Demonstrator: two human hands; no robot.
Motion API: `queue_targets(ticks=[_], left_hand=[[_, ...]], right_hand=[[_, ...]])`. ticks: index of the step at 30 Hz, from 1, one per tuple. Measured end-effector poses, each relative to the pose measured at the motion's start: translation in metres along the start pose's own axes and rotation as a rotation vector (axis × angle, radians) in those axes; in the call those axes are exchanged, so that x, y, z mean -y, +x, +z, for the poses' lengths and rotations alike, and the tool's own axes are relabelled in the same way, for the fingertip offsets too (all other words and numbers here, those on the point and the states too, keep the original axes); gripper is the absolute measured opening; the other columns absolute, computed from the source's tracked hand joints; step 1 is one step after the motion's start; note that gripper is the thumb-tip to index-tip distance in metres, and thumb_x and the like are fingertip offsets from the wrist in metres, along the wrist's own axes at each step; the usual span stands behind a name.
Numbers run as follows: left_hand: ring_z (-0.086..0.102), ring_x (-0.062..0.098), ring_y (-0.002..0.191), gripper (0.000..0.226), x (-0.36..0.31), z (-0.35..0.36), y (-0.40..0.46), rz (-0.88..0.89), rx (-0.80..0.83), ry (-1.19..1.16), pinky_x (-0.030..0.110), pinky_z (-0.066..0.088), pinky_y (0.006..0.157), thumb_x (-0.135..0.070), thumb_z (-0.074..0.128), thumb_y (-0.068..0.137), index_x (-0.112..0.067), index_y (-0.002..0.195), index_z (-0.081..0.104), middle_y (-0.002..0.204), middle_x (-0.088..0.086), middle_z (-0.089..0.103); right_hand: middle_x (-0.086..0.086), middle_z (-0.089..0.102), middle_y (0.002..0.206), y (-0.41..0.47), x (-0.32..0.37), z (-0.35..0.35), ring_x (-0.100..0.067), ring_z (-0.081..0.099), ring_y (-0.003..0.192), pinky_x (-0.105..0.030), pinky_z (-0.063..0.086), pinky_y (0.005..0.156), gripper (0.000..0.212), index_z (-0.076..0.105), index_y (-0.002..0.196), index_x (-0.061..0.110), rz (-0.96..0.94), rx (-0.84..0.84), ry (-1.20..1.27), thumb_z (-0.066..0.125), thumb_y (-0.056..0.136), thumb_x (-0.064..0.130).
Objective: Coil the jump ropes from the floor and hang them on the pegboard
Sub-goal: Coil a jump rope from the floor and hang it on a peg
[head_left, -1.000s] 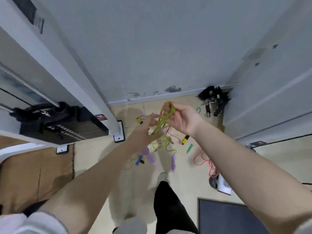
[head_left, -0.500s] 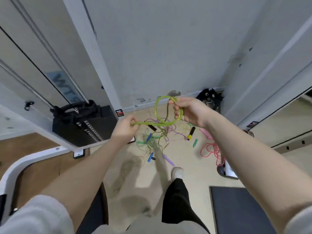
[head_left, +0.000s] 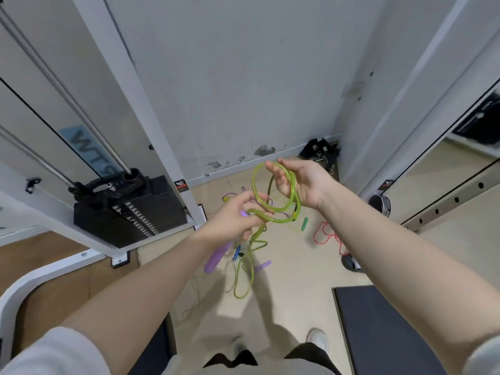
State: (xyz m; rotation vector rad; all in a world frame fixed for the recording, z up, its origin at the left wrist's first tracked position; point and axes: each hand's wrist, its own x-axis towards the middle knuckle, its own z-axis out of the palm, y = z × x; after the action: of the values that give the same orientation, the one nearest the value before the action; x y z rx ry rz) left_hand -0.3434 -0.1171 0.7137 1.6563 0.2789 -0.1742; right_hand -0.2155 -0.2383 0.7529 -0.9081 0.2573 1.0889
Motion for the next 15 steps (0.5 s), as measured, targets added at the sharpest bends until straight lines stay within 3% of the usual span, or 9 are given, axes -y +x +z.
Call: queue_targets(ticks=[3,6,8,10,13,15], left_hand=[[0.045,0.011,0.038,0.017,-0.009,0.012,0.007,-0.015,-0.022,-0.170,0.022,0.037,0.045,0.006,0.048,0.089,-0.008,0.091,0.057,0.063,0.005,0.066],[0.043,0.007,0.034,0.025,-0.018,0.026,0.011,-0.019,-0.133,-0.282,0.017,0.037,0.043,0.009,0.039,0.090,-0.007,0.082,0.056,0.048,0.000,0.057],[0.042,0.006,0.034,0.025,-0.021,0.034,0.015,-0.019,-0.179,-0.385,0.019,0.038,0.046,0.007,0.039,0.090,-0.009,0.094,0.058,0.057,0.000,0.062],[0.043,0.007,0.035,0.026,-0.024,0.046,0.021,-0.035,-0.209,-0.381,0.022,0.040,0.049,0.002,0.042,0.093,-0.013,0.112,0.052,0.081,0.003,0.066],[0.044,0.008,0.036,0.038,-0.026,0.066,0.027,-0.017,-0.261,-0.264,0.024,0.041,0.050,-0.007,0.054,0.091,-0.021,0.124,0.041,0.099,0.002,0.062],[0.045,0.009,0.041,0.043,-0.022,0.075,0.027,0.040,-0.258,-0.099,0.022,0.042,0.049,-0.003,0.059,0.087,-0.025,0.121,0.045,0.103,-0.001,0.057]], right_hand=[[-0.008,0.072,0.067,-0.010,0.011,-0.005,-0.010,0.063,0.046,-0.018,0.053,0.047,0.037,0.057,0.090,-0.005,-0.016,0.079,0.070,0.030,0.101,0.017],[-0.008,0.073,0.071,-0.020,0.023,-0.019,-0.011,0.067,0.053,-0.020,0.054,0.052,0.033,0.056,0.095,0.000,-0.087,0.039,0.041,0.027,0.101,0.014],[-0.008,0.071,0.066,-0.028,0.031,-0.033,-0.011,0.064,0.048,-0.019,0.052,0.046,0.019,0.047,0.093,0.011,-0.150,-0.030,0.051,0.029,0.100,0.009],[-0.008,0.069,0.061,-0.037,0.034,-0.047,-0.010,0.059,0.042,-0.017,0.047,0.041,0.019,0.040,0.085,0.016,-0.136,-0.062,0.009,0.032,0.098,0.005],[-0.007,0.067,0.059,-0.046,0.028,-0.059,-0.008,0.053,0.038,-0.015,0.044,0.038,0.022,0.038,0.081,0.016,-0.012,-0.039,-0.261,0.032,0.097,0.003],[-0.002,0.063,0.054,-0.049,0.027,-0.063,-0.005,0.043,0.032,-0.013,0.037,0.034,0.021,0.038,0.081,0.017,0.064,-0.056,-0.483,0.034,0.097,0.004]])
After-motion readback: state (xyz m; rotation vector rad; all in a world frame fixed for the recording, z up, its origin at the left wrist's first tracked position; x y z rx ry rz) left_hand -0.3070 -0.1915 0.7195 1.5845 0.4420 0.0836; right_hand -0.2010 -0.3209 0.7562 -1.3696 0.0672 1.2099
